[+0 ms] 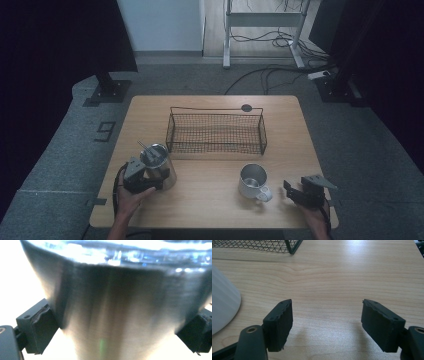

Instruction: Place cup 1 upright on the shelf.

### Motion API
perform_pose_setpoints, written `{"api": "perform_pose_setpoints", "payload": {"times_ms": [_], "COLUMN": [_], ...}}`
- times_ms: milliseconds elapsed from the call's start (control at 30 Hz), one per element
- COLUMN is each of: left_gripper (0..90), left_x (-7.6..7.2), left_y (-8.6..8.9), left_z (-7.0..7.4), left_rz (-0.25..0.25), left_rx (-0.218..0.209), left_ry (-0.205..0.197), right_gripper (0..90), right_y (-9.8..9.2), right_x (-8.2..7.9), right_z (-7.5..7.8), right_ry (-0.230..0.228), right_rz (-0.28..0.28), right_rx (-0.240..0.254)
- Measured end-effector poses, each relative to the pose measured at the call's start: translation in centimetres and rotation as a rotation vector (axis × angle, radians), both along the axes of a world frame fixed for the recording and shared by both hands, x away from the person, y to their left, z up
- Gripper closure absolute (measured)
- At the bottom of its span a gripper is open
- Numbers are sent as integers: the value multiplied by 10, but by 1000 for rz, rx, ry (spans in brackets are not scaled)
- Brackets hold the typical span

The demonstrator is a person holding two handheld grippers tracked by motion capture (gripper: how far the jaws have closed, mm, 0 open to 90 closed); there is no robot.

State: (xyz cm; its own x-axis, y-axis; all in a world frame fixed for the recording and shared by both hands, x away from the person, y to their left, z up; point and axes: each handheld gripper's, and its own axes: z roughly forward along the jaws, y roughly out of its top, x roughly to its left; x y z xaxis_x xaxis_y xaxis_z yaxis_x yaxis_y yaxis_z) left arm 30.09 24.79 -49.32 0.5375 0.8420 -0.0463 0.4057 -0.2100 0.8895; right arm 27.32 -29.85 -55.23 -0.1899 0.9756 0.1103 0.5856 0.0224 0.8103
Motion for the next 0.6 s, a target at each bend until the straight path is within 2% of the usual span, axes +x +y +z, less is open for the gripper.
{"api": "perform_pose_setpoints", "payload": {"times_ms": [300, 600], "left_gripper": [44, 44], "left_x": [-1, 1], "left_y": [-1, -3], "left_z": [3, 16], "left_rz": [-3, -14], "left_rx": [-5, -12], "left_ry": [-16, -40], "right_gripper": [251, 251], "right_y": [-1, -1], "right_x": [0, 0], "right_z": [0, 0], "right_ry": [-1, -1], "right_rz": [1, 3], "right_rx": [1, 0]}}
